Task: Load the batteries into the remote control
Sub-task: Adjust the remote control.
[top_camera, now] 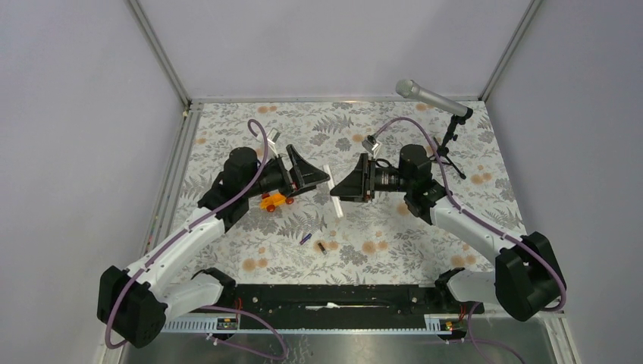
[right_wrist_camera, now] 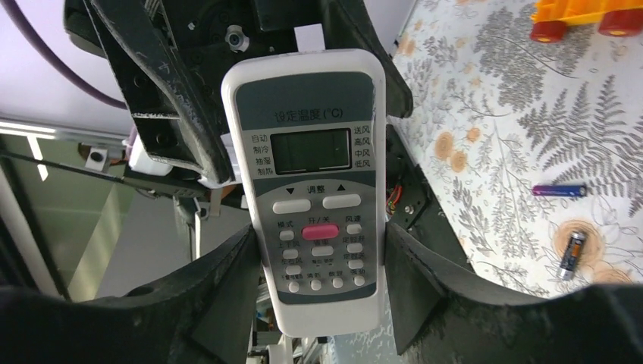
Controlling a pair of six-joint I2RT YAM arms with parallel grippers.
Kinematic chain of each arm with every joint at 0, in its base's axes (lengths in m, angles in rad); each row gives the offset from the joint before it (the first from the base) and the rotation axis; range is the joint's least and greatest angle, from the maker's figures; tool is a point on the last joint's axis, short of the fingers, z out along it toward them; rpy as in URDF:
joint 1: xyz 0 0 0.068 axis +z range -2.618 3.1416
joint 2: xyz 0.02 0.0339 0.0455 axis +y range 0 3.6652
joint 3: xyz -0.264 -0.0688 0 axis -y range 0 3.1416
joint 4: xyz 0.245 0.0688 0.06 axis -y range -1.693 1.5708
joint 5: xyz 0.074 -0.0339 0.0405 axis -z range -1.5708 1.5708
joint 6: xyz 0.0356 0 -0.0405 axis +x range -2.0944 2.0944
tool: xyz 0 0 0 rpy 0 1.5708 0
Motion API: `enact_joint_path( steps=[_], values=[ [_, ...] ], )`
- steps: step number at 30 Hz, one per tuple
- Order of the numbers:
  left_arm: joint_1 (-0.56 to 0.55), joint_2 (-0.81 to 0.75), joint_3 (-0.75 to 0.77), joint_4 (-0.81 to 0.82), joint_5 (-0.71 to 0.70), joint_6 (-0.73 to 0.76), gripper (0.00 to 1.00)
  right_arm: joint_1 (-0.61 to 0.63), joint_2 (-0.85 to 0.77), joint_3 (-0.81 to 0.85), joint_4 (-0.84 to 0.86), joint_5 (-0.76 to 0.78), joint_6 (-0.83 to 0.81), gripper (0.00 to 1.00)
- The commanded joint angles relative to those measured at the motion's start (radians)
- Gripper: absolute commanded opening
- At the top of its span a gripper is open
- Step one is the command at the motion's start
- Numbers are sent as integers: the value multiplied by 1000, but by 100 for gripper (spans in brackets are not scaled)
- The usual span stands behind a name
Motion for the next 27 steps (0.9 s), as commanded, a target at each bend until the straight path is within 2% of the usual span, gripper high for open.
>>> enact_joint_path(
  steps=[1, 6, 10, 17, 18, 19, 21, 22, 24, 27],
  values=[
    [-9, -44, -18, 185, 31, -59, 99, 9, 15, 56, 153, -88, 80, 34],
    [-14, -9, -44, 332, 91, -160, 99, 15, 40, 56, 281, -120, 194, 35],
    [-41, 32, -17, 321, 82, -171, 91, 22, 65, 63, 292, -128, 199, 35],
    [-51, 48, -16, 333, 41, -193, 50, 26, 97, 88, 236, -130, 165, 37],
    [-50, 48, -15, 332, 35, -193, 44, 26, 97, 90, 223, -130, 157, 42],
    [-49, 47, -13, 322, 27, -193, 39, 26, 96, 94, 200, -131, 133, 51],
    [-49, 46, 2, 263, -4, -184, 35, 26, 87, 114, 127, -140, 56, 67],
    [-49, 44, 16, 207, -25, -175, 34, 26, 75, 136, 58, -119, 0, 80],
    [-49, 43, 61, 54, -96, -145, 34, 25, 41, 175, -188, 12, -184, 99],
    [-49, 63, 150, -213, -236, -107, 35, 32, 16, 203, -376, 155, -346, 100]
  ],
)
